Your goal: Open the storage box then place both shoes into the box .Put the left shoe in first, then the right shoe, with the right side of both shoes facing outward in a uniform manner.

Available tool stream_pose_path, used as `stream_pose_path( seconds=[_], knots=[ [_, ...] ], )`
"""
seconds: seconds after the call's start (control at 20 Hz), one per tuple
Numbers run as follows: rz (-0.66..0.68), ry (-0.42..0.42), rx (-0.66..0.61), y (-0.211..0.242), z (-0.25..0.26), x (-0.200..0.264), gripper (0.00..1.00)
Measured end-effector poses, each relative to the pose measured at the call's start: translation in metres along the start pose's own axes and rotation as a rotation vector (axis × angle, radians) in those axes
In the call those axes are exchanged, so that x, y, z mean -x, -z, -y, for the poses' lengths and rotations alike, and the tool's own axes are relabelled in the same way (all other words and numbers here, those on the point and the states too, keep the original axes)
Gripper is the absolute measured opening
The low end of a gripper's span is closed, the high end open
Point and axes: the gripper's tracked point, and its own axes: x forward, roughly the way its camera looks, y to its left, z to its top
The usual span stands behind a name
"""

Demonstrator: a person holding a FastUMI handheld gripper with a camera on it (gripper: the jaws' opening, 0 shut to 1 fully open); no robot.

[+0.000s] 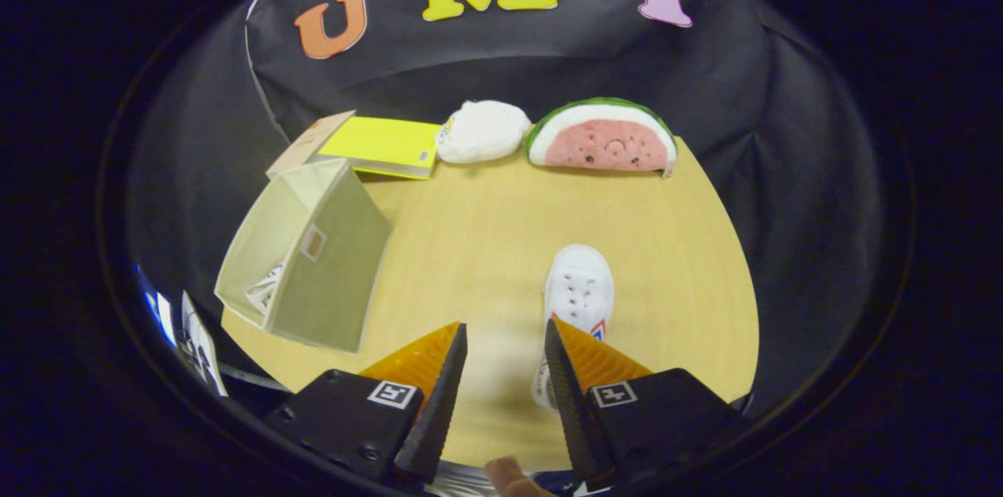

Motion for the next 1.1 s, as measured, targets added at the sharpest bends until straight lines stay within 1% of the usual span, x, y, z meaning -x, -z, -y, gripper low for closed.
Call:
stream_pose_path(
  seconds=[0.15,0.2,0.35,0.45,0.5,0.6,0.7,0.85,1.0,1.1],
  knots=[
    [-0.036,-0.028,-0.001,0.01,0.019,-0.012,0.67],
    [-0.045,-0.023,-0.012,0.014,0.026,-0.016,0.68],
    [-0.065,-0.016,-0.02,0.018,0.04,-0.026,0.87],
    [-0.072,-0.006,-0.035,0.019,0.051,-0.034,0.87],
    [-0.078,0.024,-0.059,0.022,0.061,-0.037,0.87],
    [-0.095,0.042,-0.099,0.028,0.075,-0.045,0.87],
    [-0.114,0.022,-0.107,0.032,0.078,-0.055,0.87],
    [-0.17,0.05,-0.101,0.039,0.089,-0.075,0.87],
    [-0.197,0.02,-0.104,0.039,0.085,-0.094,0.87],
    [-0.229,0.039,-0.123,0.043,0.092,-0.104,0.87]
  ],
)
